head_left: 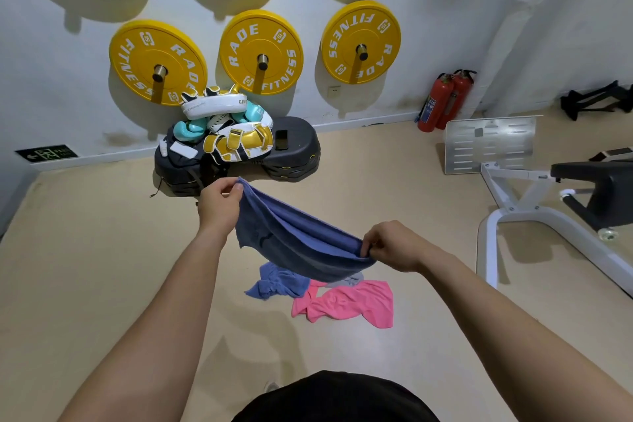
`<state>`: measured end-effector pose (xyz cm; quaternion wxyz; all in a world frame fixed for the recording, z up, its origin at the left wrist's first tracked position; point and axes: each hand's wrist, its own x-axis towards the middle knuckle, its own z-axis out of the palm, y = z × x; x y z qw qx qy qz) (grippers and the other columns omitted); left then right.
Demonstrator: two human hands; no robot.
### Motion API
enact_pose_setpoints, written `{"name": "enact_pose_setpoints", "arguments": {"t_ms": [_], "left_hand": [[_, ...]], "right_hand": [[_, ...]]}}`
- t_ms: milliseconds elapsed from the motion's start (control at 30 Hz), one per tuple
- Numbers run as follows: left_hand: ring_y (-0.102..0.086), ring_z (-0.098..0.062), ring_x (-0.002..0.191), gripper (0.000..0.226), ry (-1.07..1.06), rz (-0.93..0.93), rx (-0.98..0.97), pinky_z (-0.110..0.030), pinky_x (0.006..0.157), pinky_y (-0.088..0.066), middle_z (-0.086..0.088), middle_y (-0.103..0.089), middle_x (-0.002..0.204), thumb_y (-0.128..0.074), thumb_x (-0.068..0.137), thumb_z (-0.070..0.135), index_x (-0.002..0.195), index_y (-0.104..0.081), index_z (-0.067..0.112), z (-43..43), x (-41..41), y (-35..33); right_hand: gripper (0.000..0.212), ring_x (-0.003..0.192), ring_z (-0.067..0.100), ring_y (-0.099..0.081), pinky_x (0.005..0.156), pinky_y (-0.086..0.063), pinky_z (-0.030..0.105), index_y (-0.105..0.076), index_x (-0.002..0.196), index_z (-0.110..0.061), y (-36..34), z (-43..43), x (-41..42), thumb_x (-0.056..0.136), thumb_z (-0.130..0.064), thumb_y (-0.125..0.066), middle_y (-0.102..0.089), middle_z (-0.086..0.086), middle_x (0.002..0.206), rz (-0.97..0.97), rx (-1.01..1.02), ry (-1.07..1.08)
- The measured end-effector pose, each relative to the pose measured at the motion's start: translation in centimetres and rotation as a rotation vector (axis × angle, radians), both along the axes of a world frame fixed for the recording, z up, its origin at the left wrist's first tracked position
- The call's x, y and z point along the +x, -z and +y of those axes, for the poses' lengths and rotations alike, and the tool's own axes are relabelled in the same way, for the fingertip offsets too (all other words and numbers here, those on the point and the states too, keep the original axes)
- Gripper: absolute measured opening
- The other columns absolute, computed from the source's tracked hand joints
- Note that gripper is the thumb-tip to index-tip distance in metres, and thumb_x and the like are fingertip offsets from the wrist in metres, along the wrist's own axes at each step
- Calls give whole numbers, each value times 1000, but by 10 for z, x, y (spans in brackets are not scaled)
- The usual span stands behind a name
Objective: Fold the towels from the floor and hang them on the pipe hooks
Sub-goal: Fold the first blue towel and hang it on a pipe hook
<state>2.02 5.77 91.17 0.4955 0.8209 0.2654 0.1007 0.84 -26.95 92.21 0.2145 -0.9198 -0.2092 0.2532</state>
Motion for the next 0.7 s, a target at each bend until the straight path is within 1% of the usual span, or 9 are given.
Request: {"name": "enact_pose_setpoints", "arguments": {"t_ms": [67, 133, 200, 267, 367, 433, 533, 633, 700], "left_hand": [[-56, -18, 103, 24, -9, 6, 5, -33, 86, -48, 3, -63, 108, -53, 100, 20, 120, -66, 18, 2, 1, 1], [-56, -18, 103, 25, -22, 14, 17, -32, 85, -47, 4, -63, 107, -53, 101, 20, 122, -66, 18, 3, 2, 2], [-54, -17, 102, 26, -51, 20, 20, -32, 85, -46, 4, -61, 107, -52, 101, 19, 122, -66, 17, 5, 3, 3], [-53, -17, 102, 26, -83, 29, 21, -32, 86, -46, 3, -61, 108, -52, 101, 19, 123, -66, 16, 8, 5, 4], [-52, -17, 101, 26, -112, 40, 13, -33, 86, -46, 3, -59, 107, -52, 101, 18, 123, -65, 16, 11, 6, 9], [-52, -18, 101, 25, -129, 38, -4, -33, 85, -46, 3, -58, 107, -52, 101, 18, 123, -64, 16, 11, 5, 11], [-55, -21, 104, 22, -146, 43, -78, -35, 86, -48, 0, -60, 109, -49, 102, 20, 119, -63, 18, 9, 2, 16], [-59, -26, 107, 18, -162, 50, -157, -41, 92, -51, -5, -63, 110, -48, 100, 20, 107, -64, 21, 9, 0, 22], [-60, -26, 106, 18, -167, 47, -187, -41, 93, -51, -7, -65, 111, -46, 99, 19, 104, -64, 21, 6, -2, 22]], "right_hand": [[25, 77, 22, -61, 65, -42, 22, -77, 89, -12, -1, 1, -1, 81, -5, -55, -73, 7, 87, -15, 7, -4], [21, 77, 25, -60, 68, -44, 31, -74, 84, -8, -2, 1, -2, 82, -7, -53, -70, 12, 84, -28, 10, -8], [18, 72, 25, -56, 64, -44, 34, -70, 78, -5, -3, 0, -3, 82, -8, -52, -66, 15, 81, -32, 36, 7], [15, 68, 23, -55, 62, -45, 35, -68, 72, -8, -3, -2, -5, 80, -11, -56, -65, 12, 77, -39, 93, 39], [12, 66, 17, -61, 61, -49, 33, -66, 69, -18, -2, -6, -4, 79, -23, -69, -66, 0, 70, -73, 151, 100], [15, 64, 15, -62, 59, -49, 31, -65, 71, -20, -1, -7, -1, 79, -26, -75, -67, -3, 68, -133, 189, 180], [19, 66, 17, -61, 59, -48, 32, -59, 77, -22, -1, -9, 5, 79, -20, -78, -65, -4, 70, -224, 264, 303], [22, 74, 16, -62, 67, -52, 33, -61, 95, -27, -2, -12, 13, 82, -20, -77, -65, -8, 79, -262, 213, 297], [15, 79, 16, -64, 73, -53, 35, -67, 93, -28, -5, -16, 21, 84, -18, -74, -68, -7, 82, -261, 166, 289]]}}
